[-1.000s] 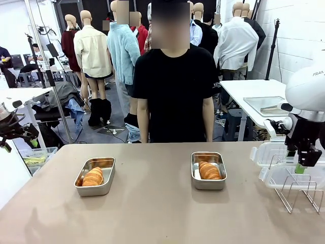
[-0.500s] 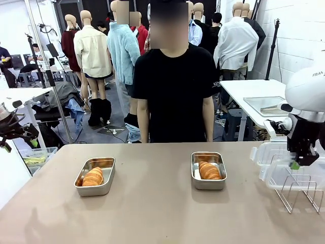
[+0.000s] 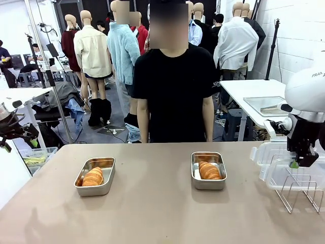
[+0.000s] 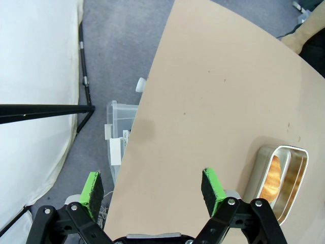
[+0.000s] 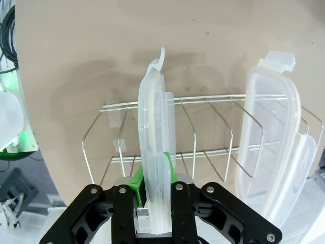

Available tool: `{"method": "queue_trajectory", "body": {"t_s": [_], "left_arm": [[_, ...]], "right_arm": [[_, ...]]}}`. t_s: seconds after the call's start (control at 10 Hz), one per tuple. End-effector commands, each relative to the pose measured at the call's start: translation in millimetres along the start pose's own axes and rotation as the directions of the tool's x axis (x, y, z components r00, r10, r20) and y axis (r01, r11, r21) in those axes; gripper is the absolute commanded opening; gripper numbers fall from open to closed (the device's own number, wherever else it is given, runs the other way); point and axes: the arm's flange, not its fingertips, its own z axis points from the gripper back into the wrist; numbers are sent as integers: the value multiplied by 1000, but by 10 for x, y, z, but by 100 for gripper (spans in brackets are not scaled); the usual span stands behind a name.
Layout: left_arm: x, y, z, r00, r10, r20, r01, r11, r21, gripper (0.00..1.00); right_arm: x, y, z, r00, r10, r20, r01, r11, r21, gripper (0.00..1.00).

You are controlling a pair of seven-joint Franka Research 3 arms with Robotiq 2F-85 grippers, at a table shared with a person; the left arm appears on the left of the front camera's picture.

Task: Place the bread in airtight containers.
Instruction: Pick up one Airtight Container lid and hand it to the human, then release when the human grabs the Airtight Container lid.

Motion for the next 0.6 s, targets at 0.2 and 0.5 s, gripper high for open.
{"method": "queue_trajectory", "body": {"t_s": [0.2,0.5], "left_arm": [[0,20,8,1000,3,2,-3,1000,2,100],[0,20,8,1000,3,2,-3,1000,2,100]], "right_arm": [[0,1,-5,1000,0,0,0,1000,1,0],[0,1,-5,1000,0,0,0,1000,1,0]]}}
